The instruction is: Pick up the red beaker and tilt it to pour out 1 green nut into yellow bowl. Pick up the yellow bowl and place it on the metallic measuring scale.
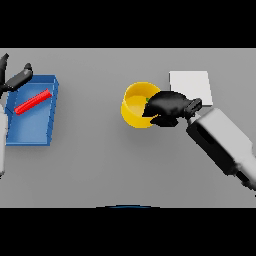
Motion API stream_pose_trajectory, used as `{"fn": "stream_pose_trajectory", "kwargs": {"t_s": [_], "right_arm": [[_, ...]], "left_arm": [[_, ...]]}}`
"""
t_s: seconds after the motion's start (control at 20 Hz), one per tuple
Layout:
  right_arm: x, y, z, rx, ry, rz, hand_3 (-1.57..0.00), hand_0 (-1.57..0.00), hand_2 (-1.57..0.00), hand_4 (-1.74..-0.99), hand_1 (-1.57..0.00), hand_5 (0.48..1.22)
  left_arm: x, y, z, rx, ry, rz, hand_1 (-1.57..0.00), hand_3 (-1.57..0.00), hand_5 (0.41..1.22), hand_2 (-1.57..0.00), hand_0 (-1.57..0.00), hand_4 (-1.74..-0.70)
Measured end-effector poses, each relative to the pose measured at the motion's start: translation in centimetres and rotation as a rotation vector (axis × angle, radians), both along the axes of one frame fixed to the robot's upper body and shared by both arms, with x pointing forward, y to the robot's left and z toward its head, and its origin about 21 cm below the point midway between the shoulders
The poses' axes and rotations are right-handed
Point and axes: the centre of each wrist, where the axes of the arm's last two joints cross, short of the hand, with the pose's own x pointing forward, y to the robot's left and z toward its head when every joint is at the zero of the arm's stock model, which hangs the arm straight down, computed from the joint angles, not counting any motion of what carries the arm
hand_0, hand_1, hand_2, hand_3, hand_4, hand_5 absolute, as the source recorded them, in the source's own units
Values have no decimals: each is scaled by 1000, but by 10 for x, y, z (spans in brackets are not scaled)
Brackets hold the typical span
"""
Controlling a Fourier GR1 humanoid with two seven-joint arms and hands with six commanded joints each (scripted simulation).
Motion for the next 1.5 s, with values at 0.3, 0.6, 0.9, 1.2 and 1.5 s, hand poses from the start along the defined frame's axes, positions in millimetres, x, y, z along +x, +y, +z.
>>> {"fn": "stream_pose_trajectory", "kwargs": {"t_s": [0.3,0.6,0.9,1.2,1.5], "right_arm": [[16,-19,18,-31,-85,-119,-1341,-1519,-1568,-1724,-1552,1220],[38,-52,21,-44,-119,-219,-1342,-1557,-1570,-1724,-1566,1221],[53,-74,17,-69,-128,-292,-1415,-1557,-1550,-1727,-1497,1221],[67,-103,-4,-86,-107,-427,-1530,-1510,-1451,-1730,-1368,1221],[70,-114,-12,-115,-95,-464,-1560,-1392,-1322,-1730,-1205,1221]], "left_arm": [[3,0,1,6,13,4,1,1,754,1,1,-788],[3,2,7,8,1,15,1,1,754,1,1,-801],[-1,1,4,-16,10,18,1,1,759,1,1,-816],[-2,-2,8,-20,15,38,1,1,772,1,1,-838],[-2,1,8,-12,25,53,1,1,786,1,1,-839]]}}
